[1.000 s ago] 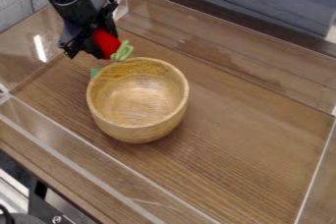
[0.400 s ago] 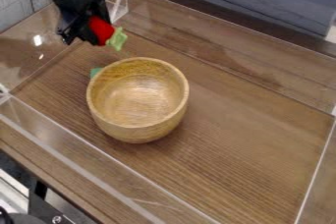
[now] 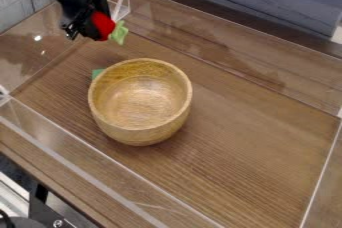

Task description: Move the red object to the left side of the table

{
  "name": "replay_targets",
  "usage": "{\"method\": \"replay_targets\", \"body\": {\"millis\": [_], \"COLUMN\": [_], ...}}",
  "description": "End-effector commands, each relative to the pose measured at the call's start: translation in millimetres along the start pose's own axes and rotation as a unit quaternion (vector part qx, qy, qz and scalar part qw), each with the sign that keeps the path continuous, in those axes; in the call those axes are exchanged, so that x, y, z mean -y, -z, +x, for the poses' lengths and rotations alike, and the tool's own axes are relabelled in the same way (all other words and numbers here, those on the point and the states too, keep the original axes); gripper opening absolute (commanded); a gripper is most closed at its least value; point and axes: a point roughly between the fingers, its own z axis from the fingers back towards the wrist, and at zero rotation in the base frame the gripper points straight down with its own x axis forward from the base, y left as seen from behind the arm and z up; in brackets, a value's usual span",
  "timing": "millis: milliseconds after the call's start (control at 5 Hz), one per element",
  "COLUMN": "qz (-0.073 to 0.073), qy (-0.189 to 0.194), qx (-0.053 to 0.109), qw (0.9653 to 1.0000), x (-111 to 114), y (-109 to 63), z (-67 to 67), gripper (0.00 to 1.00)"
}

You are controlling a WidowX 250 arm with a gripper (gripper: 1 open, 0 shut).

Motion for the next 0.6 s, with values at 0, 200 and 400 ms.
{"method": "replay_targets", "body": {"millis": [0,200,400], "qz": [-0.023,-0.022,-0.022], "qy": [-0.009,-0.024,-0.026], "qx": [0.017,0.021,0.019], "qw": [0.9996,0.9993,0.9992], "x": [18.4,23.1,23.3], "y": [-16.8,-24.6,-25.2], "z": [0.1,-3.5,-5.8], "gripper": [0.00,0.00,0.00]}}
